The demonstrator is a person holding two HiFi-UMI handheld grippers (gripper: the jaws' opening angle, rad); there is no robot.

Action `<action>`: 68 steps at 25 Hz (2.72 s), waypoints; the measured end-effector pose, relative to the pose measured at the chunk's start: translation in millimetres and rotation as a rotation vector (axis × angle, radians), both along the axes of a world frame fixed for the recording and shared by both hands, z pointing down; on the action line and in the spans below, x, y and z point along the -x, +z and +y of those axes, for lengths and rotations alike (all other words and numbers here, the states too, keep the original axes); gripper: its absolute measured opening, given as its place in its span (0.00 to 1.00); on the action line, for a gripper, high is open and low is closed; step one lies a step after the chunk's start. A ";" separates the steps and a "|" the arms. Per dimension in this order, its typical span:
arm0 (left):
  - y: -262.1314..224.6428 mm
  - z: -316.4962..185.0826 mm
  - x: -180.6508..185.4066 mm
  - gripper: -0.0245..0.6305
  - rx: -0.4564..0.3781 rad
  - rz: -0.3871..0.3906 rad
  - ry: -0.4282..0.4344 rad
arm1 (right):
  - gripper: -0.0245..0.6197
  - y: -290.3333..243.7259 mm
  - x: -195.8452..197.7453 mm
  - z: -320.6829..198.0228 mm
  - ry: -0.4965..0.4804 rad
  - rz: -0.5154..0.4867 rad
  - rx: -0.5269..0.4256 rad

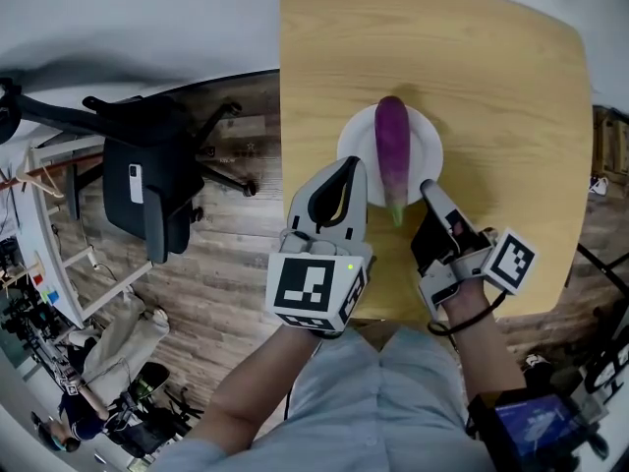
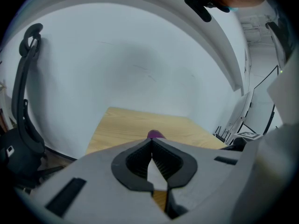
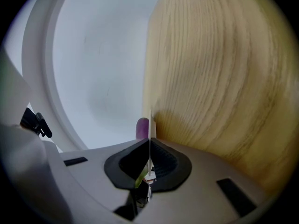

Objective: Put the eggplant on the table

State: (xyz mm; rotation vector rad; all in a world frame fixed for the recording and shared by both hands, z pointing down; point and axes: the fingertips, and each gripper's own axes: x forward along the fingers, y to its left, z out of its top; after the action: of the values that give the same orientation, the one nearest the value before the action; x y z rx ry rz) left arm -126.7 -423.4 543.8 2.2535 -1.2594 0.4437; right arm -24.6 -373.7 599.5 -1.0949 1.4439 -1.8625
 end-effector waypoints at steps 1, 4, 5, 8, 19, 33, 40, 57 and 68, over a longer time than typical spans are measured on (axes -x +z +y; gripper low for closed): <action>-0.5 -0.1 0.3 0.05 0.002 0.003 -0.001 | 0.05 0.5 -0.7 0.8 0.000 0.004 0.004; -2.0 -0.7 1.7 0.05 0.003 0.008 -0.006 | 0.05 4.8 -2.0 3.7 -0.004 0.019 0.027; -2.0 -0.7 1.8 0.05 0.002 0.008 -0.006 | 0.05 6.9 -2.3 4.6 -0.007 0.023 0.036; 1.6 0.8 -1.0 0.05 0.016 0.004 0.005 | 0.05 10.3 -2.5 6.3 -0.023 0.034 0.057; 23.2 8.0 -13.0 0.05 0.077 -0.015 0.065 | 0.08 4.3 14.7 5.0 -0.283 0.258 0.054; 13.1 16.2 -11.3 0.05 0.037 -0.005 0.056 | 0.23 4.7 10.5 27.2 -0.578 0.564 0.045; -22.2 32.5 -9.1 0.05 -0.028 0.003 0.015 | 0.23 -21.1 -3.1 42.0 -0.531 0.578 -0.008; -243.4 142.6 -46.5 0.05 -0.419 0.055 -0.114 | 0.04 -263.8 -14.5 93.2 -0.333 0.878 -0.698; -288.1 186.1 -49.5 0.05 -0.517 0.062 -0.134 | 0.04 -320.2 -12.7 133.6 -0.314 1.039 -0.862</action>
State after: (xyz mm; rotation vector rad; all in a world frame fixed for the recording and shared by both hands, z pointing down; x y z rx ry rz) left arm -77.2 -237.3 255.7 2.5448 -1.6223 -0.0106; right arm -11.9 -240.0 279.3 -1.4316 2.7244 -0.5080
